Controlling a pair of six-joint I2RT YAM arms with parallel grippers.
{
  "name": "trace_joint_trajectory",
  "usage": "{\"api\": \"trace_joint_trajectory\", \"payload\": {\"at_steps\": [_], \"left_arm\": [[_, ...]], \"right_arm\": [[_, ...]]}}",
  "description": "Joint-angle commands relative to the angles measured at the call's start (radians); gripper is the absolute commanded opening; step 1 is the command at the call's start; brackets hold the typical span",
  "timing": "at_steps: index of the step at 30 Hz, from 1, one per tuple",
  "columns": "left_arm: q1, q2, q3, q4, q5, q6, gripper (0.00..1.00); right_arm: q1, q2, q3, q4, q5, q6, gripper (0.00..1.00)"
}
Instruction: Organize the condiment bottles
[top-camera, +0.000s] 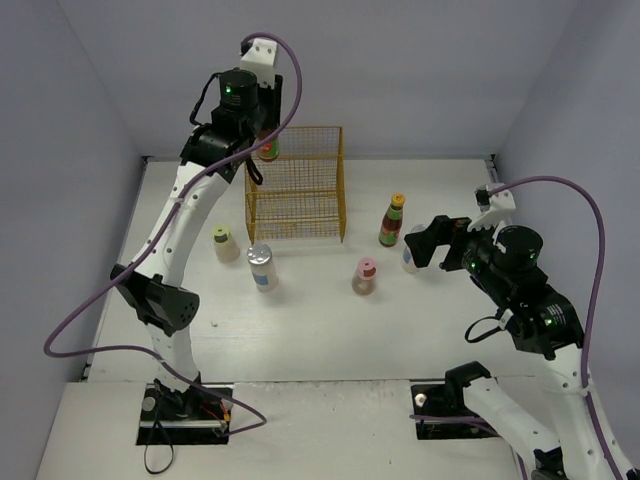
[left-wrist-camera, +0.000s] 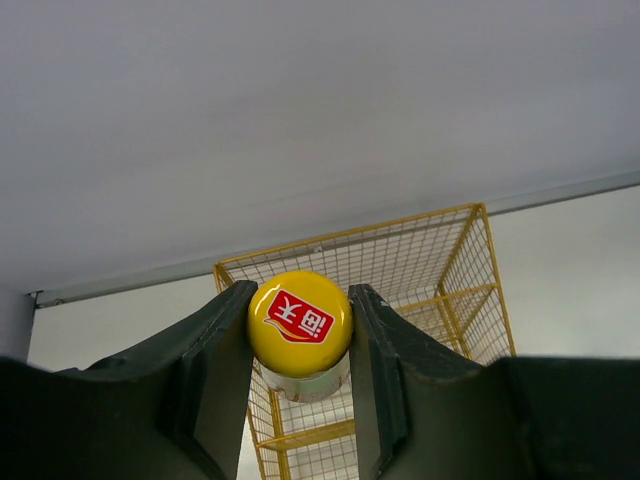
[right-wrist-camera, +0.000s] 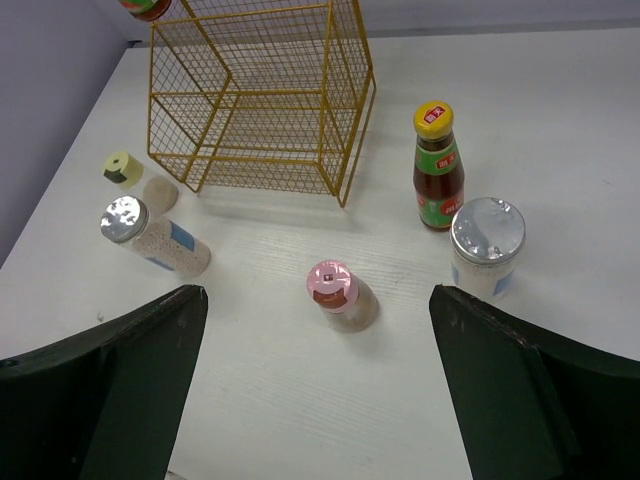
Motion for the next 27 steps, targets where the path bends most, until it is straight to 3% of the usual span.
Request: {"api": "trace_joint_trajectory", "payload": {"at_steps": [1,27], "left_arm": [[0.021,-0.037,0.041,0.249,0.006,0.016,0.0],[0.074,0.055,0.024,0.393,0.043,0.009,0.0]], "right_arm": [[0.005,0.011,-0.004,0.064,-0.035,-0.009,1.0],[0.003,0.047,-0.037,0.064,-0.079,-0.021,1.0]]}}
